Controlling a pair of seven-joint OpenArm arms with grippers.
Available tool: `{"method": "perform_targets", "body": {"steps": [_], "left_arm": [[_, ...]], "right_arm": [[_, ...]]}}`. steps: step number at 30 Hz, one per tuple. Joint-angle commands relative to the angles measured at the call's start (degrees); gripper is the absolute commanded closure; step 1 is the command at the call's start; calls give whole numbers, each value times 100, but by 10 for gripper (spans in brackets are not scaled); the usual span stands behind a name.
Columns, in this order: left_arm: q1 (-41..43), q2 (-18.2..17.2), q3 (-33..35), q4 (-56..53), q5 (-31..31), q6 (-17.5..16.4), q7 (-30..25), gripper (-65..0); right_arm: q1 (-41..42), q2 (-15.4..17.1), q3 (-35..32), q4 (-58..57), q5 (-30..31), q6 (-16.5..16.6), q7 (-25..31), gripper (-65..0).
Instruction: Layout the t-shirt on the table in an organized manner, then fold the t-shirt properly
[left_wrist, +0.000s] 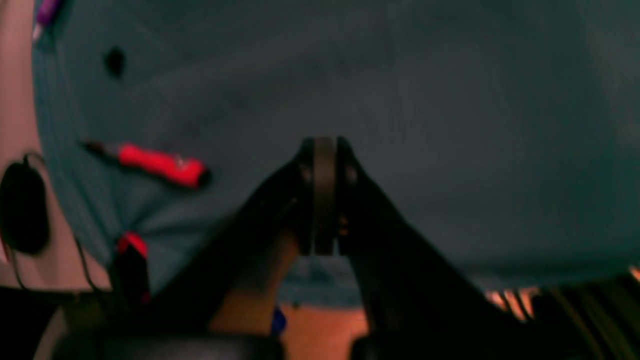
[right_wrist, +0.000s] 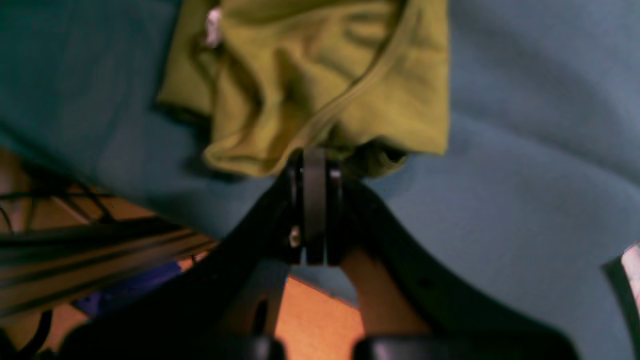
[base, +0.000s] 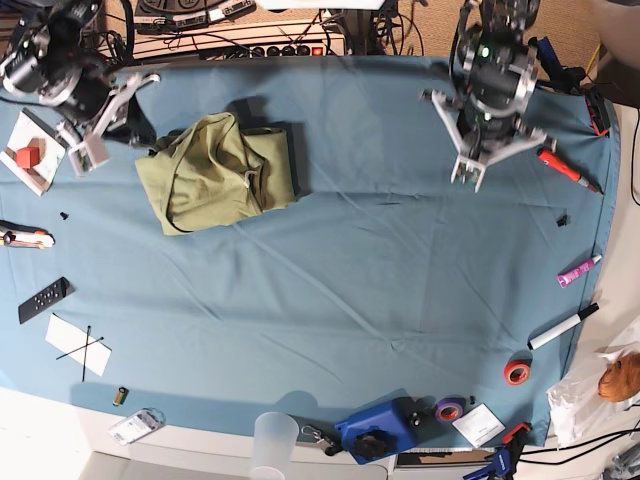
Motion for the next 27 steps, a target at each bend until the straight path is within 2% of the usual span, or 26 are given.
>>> {"method": "perform_targets", "body": {"steps": [1,6,19,22,27], "left_arm": [[138,-13,-50,162,44,11,-44,0],[820,-13,-201,212,44,-284,-48,0],[2468,-13,-892,212,37,-282,-168,0],[2859,-13,-933,203,-197,-179,-472,0],[3171,-11,-931,-83,-852,-181,-597,0]], "right_arm": [[-122,83,28,127,52,6,99,0],[-634,83,28,146,-160,6,99,0],[-2343,81,28,146,-435,6,99,0],[-2594,81,28,140,-651,6,99,0],[-2741,79,22,7,-730,6,99,0]]}}
